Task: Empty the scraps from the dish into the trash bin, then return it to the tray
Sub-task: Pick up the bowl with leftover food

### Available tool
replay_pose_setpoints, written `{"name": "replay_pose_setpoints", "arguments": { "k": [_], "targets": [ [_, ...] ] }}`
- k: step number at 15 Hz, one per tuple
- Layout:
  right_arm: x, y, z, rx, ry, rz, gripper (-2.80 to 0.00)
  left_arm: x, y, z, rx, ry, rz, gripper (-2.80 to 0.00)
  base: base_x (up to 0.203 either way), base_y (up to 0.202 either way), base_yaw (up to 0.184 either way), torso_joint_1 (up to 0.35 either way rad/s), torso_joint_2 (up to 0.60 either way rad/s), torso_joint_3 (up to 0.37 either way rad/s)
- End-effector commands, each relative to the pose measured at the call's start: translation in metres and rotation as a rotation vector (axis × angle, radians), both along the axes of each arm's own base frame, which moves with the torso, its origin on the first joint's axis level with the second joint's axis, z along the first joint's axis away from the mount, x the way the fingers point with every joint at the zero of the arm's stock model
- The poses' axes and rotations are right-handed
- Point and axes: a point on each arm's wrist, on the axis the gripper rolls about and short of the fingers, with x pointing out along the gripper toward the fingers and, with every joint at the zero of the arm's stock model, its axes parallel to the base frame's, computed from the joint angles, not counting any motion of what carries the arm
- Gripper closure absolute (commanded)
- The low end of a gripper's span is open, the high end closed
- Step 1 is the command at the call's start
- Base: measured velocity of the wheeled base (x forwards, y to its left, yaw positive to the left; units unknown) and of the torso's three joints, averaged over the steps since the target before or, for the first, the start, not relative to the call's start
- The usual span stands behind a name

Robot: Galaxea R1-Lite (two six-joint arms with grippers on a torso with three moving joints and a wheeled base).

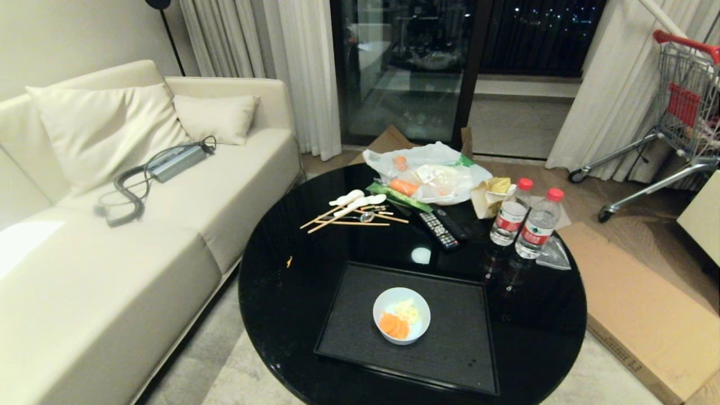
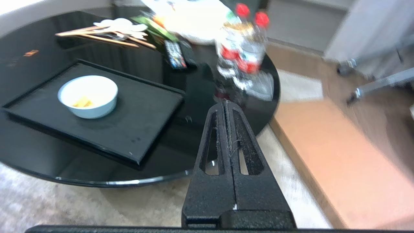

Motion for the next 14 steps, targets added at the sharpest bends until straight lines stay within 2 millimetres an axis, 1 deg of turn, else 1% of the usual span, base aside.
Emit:
{"name": "replay_pose_setpoints", "arguments": {
  "k": [1, 3, 5, 7, 9, 11, 12, 14],
  "targets": [
    [0.007, 0.001, 0.026, -0.036, 0.041, 0.043, 0.00, 0.000, 0.000, 0.000, 0.000, -0.001, 0.000, 0.00, 0.000, 0.000, 0.000, 0.000, 0.00, 0.000],
    [0.021, 0.002, 0.054, -0.074, 0.096, 0.090, 0.00, 0.000, 0.000, 0.000, 0.000, -0.001, 0.000, 0.00, 0.000, 0.000, 0.000, 0.000, 0.00, 0.000],
    [0.045, 0.003, 0.077, -0.120, 0.170, 0.138, 0.00, 0.000, 0.000, 0.000, 0.000, 0.001, 0.000, 0.00, 0.000, 0.000, 0.000, 0.000, 0.00, 0.000],
    [0.073, 0.004, 0.090, -0.169, 0.256, 0.175, 0.00, 0.000, 0.000, 0.000, 0.000, -0.001, 0.000, 0.00, 0.000, 0.000, 0.000, 0.000, 0.00, 0.000],
    [0.107, 0.007, 0.093, -0.202, 0.361, 0.223, 0.00, 0.000, 0.000, 0.000, 0.000, -0.001, 0.000, 0.00, 0.000, 0.000, 0.000, 0.000, 0.00, 0.000],
    [0.147, 0.014, 0.090, -0.216, 0.439, 0.276, 0.00, 0.000, 0.000, 0.000, 0.000, -0.001, 0.000, 0.00, 0.000, 0.000, 0.000, 0.000, 0.00, 0.000],
    [0.169, 0.020, 0.087, -0.216, 0.464, 0.304, 0.00, 0.000, 0.000, 0.000, 0.000, -0.001, 0.000, 0.00, 0.000, 0.000, 0.000, 0.000, 0.00, 0.000],
    [0.212, 0.039, 0.086, -0.188, 0.491, 0.369, 0.00, 0.000, 0.000, 0.000, 0.000, -0.001, 0.000, 0.00, 0.000, 0.000, 0.000, 0.000, 0.00, 0.000]
  ]
}}
